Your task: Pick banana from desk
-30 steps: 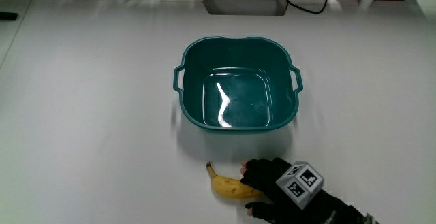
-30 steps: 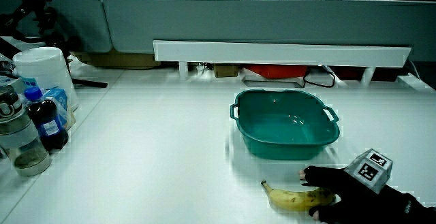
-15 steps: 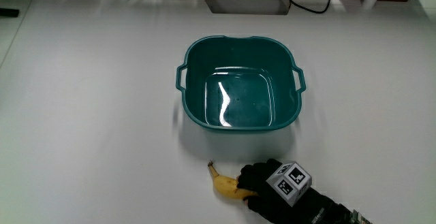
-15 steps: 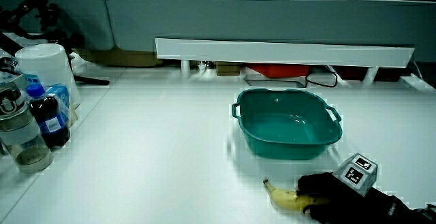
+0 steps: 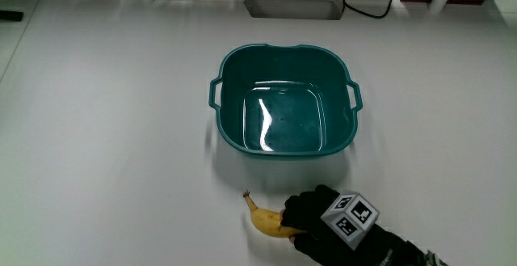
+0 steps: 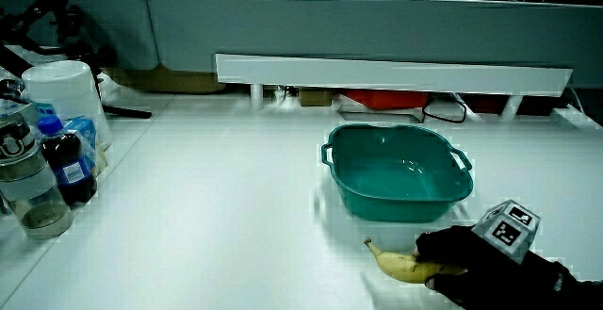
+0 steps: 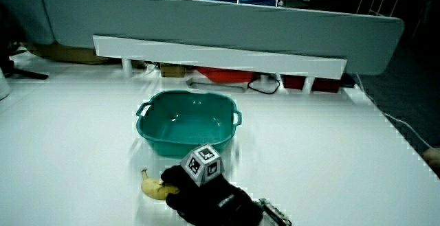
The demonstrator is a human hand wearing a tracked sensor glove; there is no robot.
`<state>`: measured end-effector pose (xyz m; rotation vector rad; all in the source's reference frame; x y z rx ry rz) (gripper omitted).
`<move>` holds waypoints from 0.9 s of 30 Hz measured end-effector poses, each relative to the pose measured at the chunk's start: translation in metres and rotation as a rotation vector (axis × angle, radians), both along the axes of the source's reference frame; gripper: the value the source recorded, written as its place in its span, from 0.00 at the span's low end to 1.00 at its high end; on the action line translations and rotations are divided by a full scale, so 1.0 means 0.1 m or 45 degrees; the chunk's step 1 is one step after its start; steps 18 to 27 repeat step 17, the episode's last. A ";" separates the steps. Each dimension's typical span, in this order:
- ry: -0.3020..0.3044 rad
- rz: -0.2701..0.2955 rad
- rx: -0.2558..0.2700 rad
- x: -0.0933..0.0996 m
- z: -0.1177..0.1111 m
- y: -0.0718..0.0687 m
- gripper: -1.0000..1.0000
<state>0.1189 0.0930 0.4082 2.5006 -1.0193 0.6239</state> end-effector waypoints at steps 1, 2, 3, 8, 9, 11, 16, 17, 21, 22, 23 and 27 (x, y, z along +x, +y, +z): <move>-0.003 0.001 0.006 0.01 -0.04 -0.02 1.00; -0.005 0.000 0.008 0.03 -0.07 -0.04 1.00; -0.005 0.001 -0.003 0.04 -0.12 -0.07 1.00; -0.018 0.038 0.085 0.13 -0.30 -0.19 1.00; -0.029 0.050 0.108 0.13 -0.33 -0.22 1.00; -0.031 0.056 0.131 0.14 -0.37 -0.28 1.00; -0.019 0.063 0.159 0.17 -0.32 -0.43 1.00; -0.024 0.081 0.149 0.16 -0.35 -0.47 1.00; -0.024 0.081 0.149 0.16 -0.35 -0.47 1.00; -0.024 0.081 0.149 0.16 -0.35 -0.47 1.00; -0.024 0.081 0.149 0.16 -0.35 -0.47 1.00; -0.024 0.081 0.149 0.16 -0.35 -0.47 1.00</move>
